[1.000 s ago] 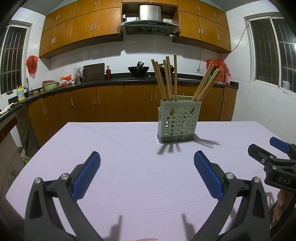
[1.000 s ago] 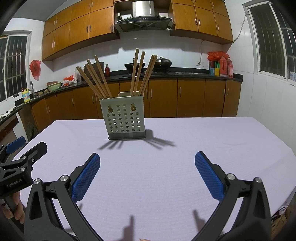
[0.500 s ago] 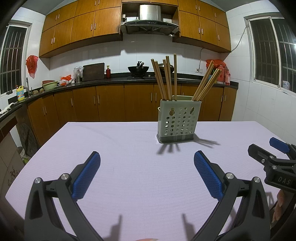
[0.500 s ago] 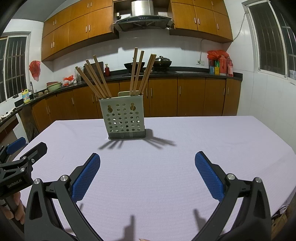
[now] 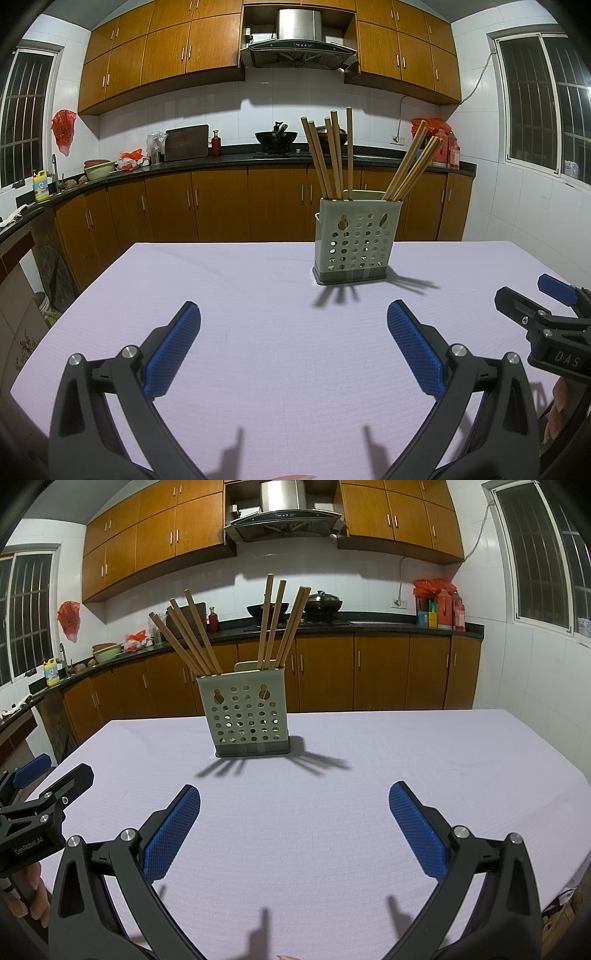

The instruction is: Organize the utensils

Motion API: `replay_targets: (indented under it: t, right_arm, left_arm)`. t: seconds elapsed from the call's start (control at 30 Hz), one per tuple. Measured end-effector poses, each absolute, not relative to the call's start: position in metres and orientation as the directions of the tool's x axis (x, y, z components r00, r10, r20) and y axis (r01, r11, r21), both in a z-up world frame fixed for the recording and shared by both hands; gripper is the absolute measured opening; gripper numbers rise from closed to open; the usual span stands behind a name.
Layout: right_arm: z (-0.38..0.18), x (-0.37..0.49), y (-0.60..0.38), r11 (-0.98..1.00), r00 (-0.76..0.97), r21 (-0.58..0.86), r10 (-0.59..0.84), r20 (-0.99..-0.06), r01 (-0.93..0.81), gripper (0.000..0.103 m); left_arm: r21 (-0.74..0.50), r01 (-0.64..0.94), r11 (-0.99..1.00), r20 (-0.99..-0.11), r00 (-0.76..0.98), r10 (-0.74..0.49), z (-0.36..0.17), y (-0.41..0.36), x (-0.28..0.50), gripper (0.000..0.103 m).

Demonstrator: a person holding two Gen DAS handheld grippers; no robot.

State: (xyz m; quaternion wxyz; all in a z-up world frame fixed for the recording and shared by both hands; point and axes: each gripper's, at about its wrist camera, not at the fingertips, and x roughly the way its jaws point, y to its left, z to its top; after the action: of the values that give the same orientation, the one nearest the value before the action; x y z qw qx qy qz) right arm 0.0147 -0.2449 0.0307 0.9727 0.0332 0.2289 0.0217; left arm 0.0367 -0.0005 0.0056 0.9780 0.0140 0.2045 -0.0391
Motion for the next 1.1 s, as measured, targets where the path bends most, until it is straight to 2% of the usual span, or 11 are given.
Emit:
replay_targets:
  t: [1.1]
  right_arm:
    - [0.0299, 0.0146, -0.2443, 0.997, 0.893, 0.080, 0.057, -0.447, -0.024, 0.101]
  left_arm:
    - [0.005, 0.070, 0.998, -0.405, 0.912, -0.063, 0.0008, 0.0020, 0.0378, 0.099]
